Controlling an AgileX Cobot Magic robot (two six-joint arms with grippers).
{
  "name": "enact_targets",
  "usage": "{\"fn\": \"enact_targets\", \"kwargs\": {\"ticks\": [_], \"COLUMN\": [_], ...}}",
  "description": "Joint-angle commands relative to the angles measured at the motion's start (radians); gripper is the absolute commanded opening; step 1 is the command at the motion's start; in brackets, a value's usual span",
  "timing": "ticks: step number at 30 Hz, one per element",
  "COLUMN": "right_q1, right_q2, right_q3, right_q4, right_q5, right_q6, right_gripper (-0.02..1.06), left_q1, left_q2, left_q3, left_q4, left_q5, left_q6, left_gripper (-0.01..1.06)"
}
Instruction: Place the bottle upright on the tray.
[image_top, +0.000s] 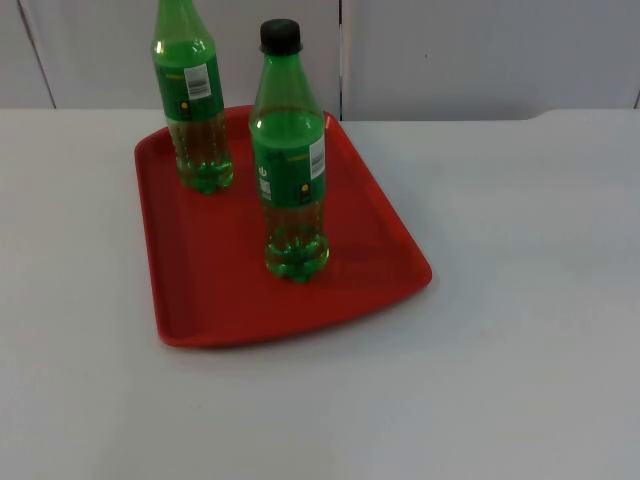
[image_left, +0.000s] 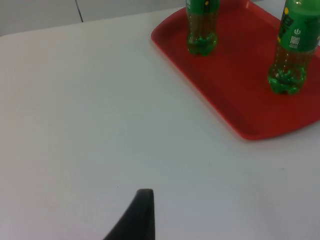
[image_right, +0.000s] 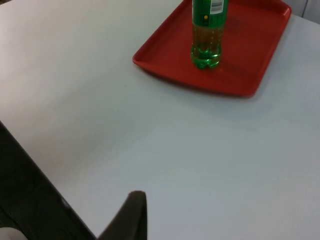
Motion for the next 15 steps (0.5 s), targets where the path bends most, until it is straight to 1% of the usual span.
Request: {"fn": "enact_targets", "kwargs": {"ticks": [1, 10, 13, 15], "right_q1": [-0.002, -0.008, -0.024, -0.055], "right_q2": [-0.003, -0.003, -0.003, -0.003], "right_q3": [0.003, 0.003, 0.003, 0.003], "right_q4": [-0.002, -0.002, -0.005, -0.005], "right_q5": [-0.002, -0.002, -0.002, -0.002], "right_q6": [0.0, 0.007, 0.007, 0.007], "right_gripper": [1.05, 1.05, 1.05, 1.05], "left_q1": [-0.001, -0.001, -0.001, -0.001], "left_q2": [-0.003, -0.003, -0.003, -0.003], "left_q3": [0.005, 0.005, 0.005, 0.005], "left_q4": [0.0, 0.0, 0.0, 0.0], "left_q5": [-0.005, -0.005, -0.005, -0.005], "left_q6": [-0.008, -0.008, -0.008, -0.008], "left_gripper": [1.05, 1.05, 1.05, 1.05]}}
